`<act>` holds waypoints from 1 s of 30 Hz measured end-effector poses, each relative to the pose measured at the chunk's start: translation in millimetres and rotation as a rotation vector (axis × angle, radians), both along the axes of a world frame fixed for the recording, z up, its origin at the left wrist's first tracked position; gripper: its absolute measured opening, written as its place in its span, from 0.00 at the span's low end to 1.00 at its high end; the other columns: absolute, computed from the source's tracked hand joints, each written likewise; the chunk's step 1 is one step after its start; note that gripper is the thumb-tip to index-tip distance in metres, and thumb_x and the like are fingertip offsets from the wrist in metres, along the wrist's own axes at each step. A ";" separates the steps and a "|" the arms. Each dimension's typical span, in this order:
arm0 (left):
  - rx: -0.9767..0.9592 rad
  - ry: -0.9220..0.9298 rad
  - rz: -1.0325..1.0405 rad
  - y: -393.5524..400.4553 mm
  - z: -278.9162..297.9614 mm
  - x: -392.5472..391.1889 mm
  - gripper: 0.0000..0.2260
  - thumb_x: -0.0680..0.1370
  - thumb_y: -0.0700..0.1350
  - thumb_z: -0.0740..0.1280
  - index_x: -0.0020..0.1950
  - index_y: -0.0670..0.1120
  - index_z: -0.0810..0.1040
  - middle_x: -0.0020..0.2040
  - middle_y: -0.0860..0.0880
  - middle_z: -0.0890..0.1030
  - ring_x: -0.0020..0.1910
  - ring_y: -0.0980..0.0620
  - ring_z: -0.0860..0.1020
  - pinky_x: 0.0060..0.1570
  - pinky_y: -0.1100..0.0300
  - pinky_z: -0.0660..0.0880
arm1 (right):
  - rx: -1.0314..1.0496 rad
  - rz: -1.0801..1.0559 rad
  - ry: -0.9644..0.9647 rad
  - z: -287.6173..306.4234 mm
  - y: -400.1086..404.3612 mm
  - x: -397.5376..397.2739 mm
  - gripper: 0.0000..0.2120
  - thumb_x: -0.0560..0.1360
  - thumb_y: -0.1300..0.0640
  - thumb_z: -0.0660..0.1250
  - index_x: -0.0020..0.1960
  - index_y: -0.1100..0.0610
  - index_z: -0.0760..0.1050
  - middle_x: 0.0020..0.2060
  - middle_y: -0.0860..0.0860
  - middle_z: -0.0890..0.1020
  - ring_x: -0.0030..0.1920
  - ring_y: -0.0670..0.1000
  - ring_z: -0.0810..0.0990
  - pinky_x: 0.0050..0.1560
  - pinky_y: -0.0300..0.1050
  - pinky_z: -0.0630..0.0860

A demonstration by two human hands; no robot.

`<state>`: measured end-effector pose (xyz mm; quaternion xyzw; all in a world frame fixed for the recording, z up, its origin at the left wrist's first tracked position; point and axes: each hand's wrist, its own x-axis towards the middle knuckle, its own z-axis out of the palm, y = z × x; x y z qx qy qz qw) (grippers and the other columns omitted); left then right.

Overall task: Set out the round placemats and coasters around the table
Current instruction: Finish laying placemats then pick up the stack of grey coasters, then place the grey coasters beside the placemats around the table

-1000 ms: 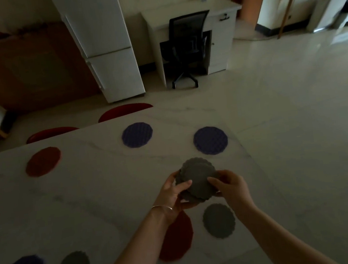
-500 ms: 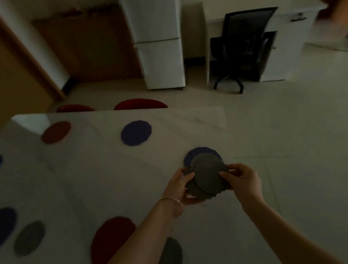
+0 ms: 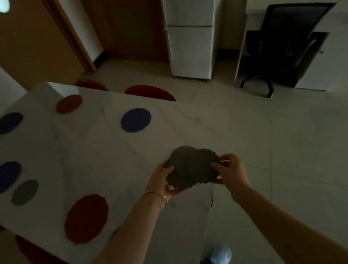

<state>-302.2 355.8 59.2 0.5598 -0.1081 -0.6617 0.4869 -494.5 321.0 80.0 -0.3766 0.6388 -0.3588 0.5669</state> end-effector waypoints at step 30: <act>0.197 0.081 0.866 -108.9 -28.5 -20.4 0.09 0.80 0.42 0.61 0.55 0.54 0.75 0.55 0.47 0.77 0.49 0.41 0.77 0.32 0.45 0.80 | 0.060 0.844 0.310 -75.9 -291.4 24.1 0.09 0.78 0.62 0.62 0.58 0.59 0.71 0.51 0.56 0.75 0.50 0.59 0.78 0.46 0.59 0.81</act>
